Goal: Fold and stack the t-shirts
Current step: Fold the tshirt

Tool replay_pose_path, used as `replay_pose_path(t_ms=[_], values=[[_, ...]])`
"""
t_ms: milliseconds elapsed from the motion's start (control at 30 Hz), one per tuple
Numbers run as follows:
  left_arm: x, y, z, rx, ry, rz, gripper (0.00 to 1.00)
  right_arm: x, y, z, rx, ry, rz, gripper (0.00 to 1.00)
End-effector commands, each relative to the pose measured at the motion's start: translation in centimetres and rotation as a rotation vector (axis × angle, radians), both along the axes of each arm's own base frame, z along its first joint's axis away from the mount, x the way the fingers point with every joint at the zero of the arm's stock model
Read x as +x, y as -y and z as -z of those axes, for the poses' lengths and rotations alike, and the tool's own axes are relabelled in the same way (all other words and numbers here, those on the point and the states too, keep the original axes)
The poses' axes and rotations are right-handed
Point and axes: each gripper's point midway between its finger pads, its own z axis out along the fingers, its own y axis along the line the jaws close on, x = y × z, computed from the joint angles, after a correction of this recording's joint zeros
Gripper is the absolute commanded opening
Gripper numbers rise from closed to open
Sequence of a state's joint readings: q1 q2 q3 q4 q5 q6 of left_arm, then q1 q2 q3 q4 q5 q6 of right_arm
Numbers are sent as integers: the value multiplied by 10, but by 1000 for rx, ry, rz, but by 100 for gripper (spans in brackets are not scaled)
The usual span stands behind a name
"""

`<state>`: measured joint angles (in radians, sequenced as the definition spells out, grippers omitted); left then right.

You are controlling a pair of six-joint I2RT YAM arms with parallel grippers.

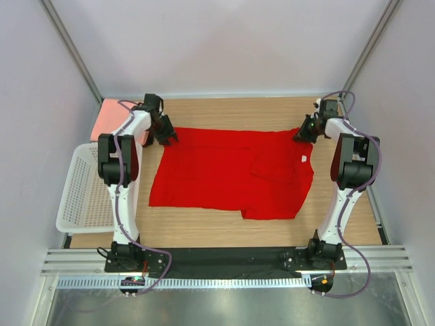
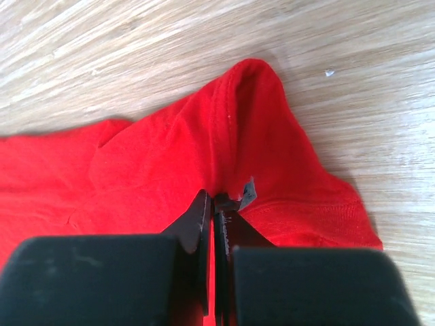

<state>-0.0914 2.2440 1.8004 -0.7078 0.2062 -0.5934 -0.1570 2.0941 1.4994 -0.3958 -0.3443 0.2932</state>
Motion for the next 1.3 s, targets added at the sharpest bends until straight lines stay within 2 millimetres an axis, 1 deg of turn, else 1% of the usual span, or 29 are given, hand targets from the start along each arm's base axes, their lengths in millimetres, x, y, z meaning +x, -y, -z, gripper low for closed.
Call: replay_pose_path(t_ms=[0,67,100,133,167,200,233,267,367,400,500,567,733,867,967,1033,1067,1100,1133,1167,1200,1233,1267], values=[[11,3,0,-10,49,24,41,6,-5,-31,20,79,-1,1],[7,1,12,1,22,20,41,2,-5,-35,26,78,17,1],[6,1,16,8,13,24,41,-4,-5,-33,25,64,24,1],[5,-3,20,27,3,16,42,-6,-4,-38,17,66,35,1],[2,-4,24,37,-15,14,42,-13,-4,-35,15,40,40,1],[2,-6,25,46,-18,11,42,-16,-3,-36,7,32,41,1],[1,-9,27,56,-23,4,42,-19,-2,-41,-1,32,48,1],[0,-9,28,61,-29,5,41,-27,0,-36,-14,8,58,1],[-2,-11,29,73,-38,-4,42,-36,4,-42,-42,5,80,1],[-3,-12,29,75,-42,-5,42,-43,5,-38,-50,-16,92,1],[-4,-15,27,91,-47,-12,42,-52,7,-33,-56,-43,108,1],[-5,-18,27,107,-48,-15,42,-59,6,-25,-52,-73,114,1],[-7,-23,22,132,-48,-14,42,-69,11,-17,-83,-100,141,1],[-6,-26,18,149,-43,-13,42,-79,11,-8,-81,-136,159,1],[-6,-25,16,152,-43,-9,42,-81,12,-3,-82,-139,174,1],[-5,-23,12,141,-38,-5,42,-81,14,-2,-92,-141,185,2],[-5,-21,7,133,-32,1,42,-80,14,-4,-91,-141,192,6],[-3,-19,0,121,-18,4,42,-80,15,-5,-89,-140,198,13],[-2,-12,-7,97,-2,19,43,-79,14,-7,-89,-140,206,17],[0,-9,-21,86,31,26,43,-79,16,-15,-99,-130,219,22],[2,-6,-30,80,53,39,44,-79,14,-20,-96,-126,226,31],[2,-1,-37,76,71,57,44,-80,14,-26,-98,-114,227,34],[3,2,-54,71,104,65,45,-83,14,-36,-109,-103,236,36]])
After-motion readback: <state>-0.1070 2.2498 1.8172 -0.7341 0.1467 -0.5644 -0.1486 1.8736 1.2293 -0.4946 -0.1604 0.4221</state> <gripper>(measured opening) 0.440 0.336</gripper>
